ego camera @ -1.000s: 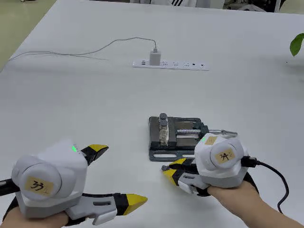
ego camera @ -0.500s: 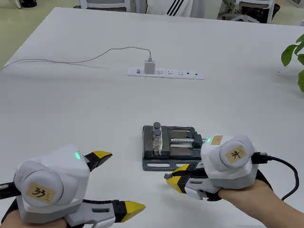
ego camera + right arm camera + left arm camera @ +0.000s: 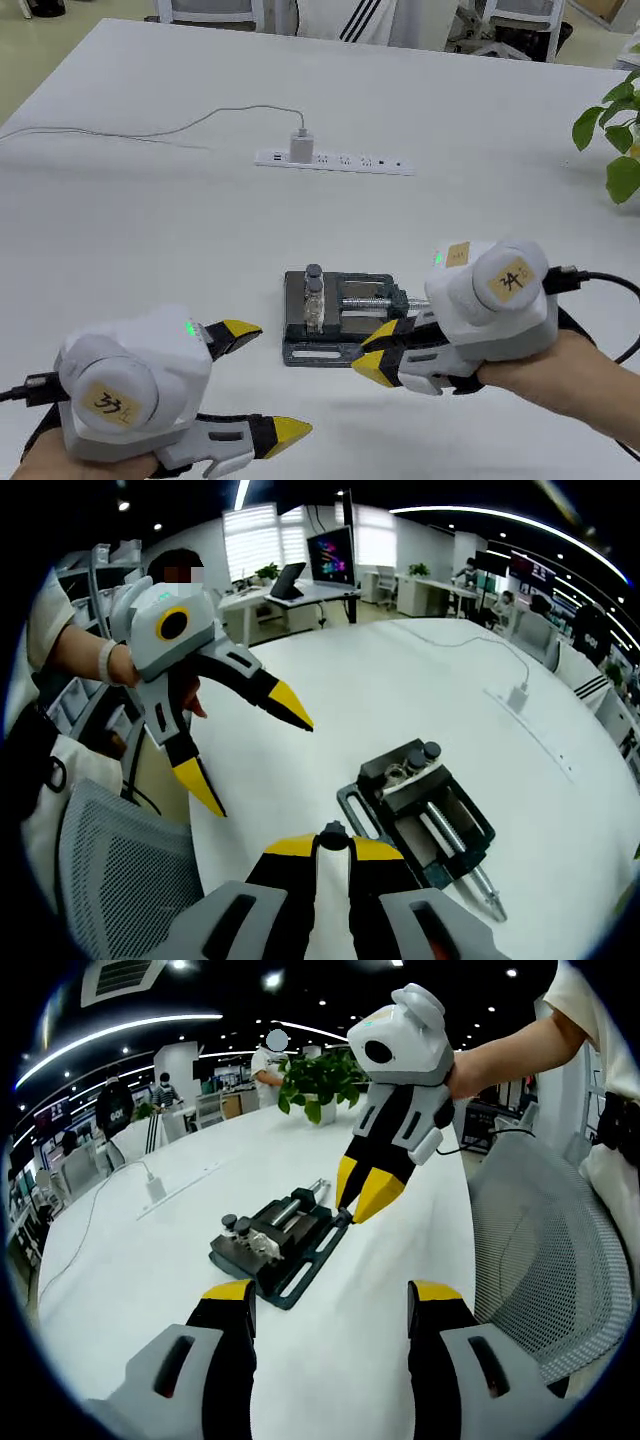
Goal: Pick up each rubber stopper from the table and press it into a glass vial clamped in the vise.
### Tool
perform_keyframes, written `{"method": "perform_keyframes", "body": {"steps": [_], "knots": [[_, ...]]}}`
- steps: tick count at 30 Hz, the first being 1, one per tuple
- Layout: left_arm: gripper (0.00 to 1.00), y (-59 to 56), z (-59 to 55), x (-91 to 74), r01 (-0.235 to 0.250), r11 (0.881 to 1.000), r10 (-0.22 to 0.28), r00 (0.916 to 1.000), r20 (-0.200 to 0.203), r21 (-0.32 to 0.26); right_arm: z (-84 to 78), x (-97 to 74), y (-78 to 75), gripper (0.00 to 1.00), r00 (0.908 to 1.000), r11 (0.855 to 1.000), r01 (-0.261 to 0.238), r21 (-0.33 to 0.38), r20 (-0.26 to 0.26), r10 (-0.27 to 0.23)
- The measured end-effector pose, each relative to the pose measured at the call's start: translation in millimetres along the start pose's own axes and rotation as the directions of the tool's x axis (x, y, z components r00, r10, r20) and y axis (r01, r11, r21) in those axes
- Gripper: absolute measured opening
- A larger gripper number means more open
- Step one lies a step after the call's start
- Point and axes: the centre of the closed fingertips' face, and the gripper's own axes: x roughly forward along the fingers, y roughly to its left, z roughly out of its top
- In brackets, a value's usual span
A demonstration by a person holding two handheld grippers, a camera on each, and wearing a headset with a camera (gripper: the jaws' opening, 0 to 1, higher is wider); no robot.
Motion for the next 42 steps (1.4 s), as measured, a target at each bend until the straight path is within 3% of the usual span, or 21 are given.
{"method": "perform_keyframes", "body": {"steps": [8, 16, 23, 27, 31, 42], "knots": [[0.46, -3.9, 15.3, 9.6, 0.022, 0.993, -0.021, 0.9998, -0.003, 0.120, 15.9, -8.9, 0.3, 0.07, 0.9996, 0.998, -0.028, -0.055, -0.011, 0.027], [0.37, -4.6, 24.6, 15.1, 0.028, 0.974, -0.026, 0.9996, -0.013, 0.226, 18.1, -10.3, 8.6, 0.07, 0.9957, 0.994, -0.079, -0.080, -0.055, 0.075], [0.28, -4.5, 28.8, 17.0, 0.032, 0.950, -0.024, 0.9993, -0.030, 0.312, 14.1, -10.0, 20.6, 0.07, 0.9869, 0.987, -0.133, -0.085, -0.104, 0.124], [0.22, -8.7, 28.3, 19.1, 0.056, 0.924, -0.037, 0.9977, -0.057, 0.379, 15.1, -10.0, 26.2, 0.07, 0.9830, 0.985, -0.151, -0.081, -0.117, 0.142], [0.17, -12.9, 29.0, 20.2, 0.073, 0.917, -0.053, 0.9966, -0.062, 0.393, 16.8, -9.8, 29.4, 0.07, 0.9809, 0.983, -0.162, -0.085, -0.122, 0.151], [0.08, -21.1, 25.6, 22.3, 0.109, 0.875, -0.071, 0.9926, -0.099, 0.473, 19.0, -8.2, 37.1, 0.07, 0.9745, 0.977, -0.192, -0.089, -0.136, 0.179]]}}
